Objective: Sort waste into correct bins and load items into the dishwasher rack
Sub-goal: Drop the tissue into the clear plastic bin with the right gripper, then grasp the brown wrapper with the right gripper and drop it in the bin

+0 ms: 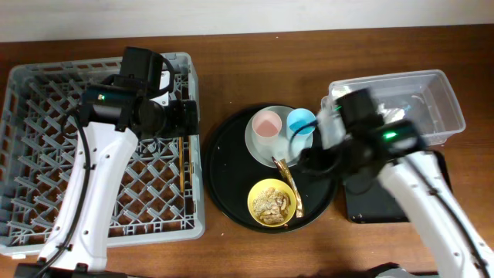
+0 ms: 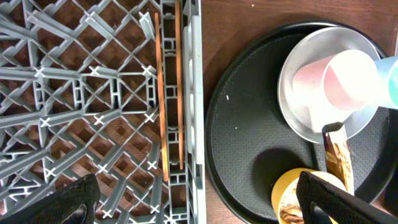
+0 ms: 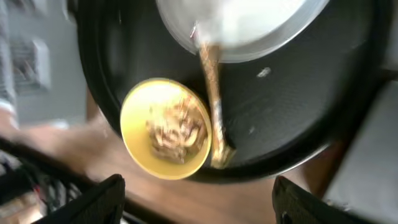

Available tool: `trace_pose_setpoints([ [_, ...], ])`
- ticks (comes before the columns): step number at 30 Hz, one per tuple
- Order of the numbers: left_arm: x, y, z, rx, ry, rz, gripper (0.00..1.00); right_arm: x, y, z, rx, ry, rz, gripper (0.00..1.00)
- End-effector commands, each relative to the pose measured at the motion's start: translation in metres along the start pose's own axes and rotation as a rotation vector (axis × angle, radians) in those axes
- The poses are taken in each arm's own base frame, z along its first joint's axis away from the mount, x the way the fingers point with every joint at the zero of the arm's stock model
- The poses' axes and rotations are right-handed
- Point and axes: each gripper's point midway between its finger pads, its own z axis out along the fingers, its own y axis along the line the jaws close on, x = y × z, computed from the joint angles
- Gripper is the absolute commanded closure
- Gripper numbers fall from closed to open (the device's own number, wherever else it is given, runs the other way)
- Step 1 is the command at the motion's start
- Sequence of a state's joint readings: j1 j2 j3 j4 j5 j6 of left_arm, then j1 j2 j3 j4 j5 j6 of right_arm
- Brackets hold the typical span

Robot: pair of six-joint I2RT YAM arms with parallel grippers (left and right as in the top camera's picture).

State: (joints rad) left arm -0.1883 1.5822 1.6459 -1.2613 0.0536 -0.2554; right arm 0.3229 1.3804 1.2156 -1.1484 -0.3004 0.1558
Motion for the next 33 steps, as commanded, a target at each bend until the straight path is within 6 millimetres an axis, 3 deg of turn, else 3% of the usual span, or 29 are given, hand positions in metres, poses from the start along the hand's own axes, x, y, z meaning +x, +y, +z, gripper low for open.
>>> trace_pose_setpoints([
  [1,-0.002,-0.001,-0.003,0.009,-0.009,-0.003,0.01,0.010,-0.012,0.032,0.148,0.024,0.006,0.22],
  [8,-0.002,-0.001,-0.003,0.009,-0.009,-0.003,0.01,0.013,-0.008,0.094,0.137,0.007,-0.080,0.23],
  [13,-0.003,-0.001,-0.003,0.009,-0.010,-0.003,0.01,0.016,-0.017,0.118,0.146,0.022,-0.074,0.37],
  [20,-0.003,-0.001,-0.003,0.009,-0.010,-0.003,0.01,0.011,-0.018,0.128,0.144,0.017,-0.074,0.59],
  [33,-0.002,-0.001,-0.003,0.009,-0.009,-0.003,0.01,-0.005,-0.003,0.111,0.102,-0.035,-0.085,0.51],
])
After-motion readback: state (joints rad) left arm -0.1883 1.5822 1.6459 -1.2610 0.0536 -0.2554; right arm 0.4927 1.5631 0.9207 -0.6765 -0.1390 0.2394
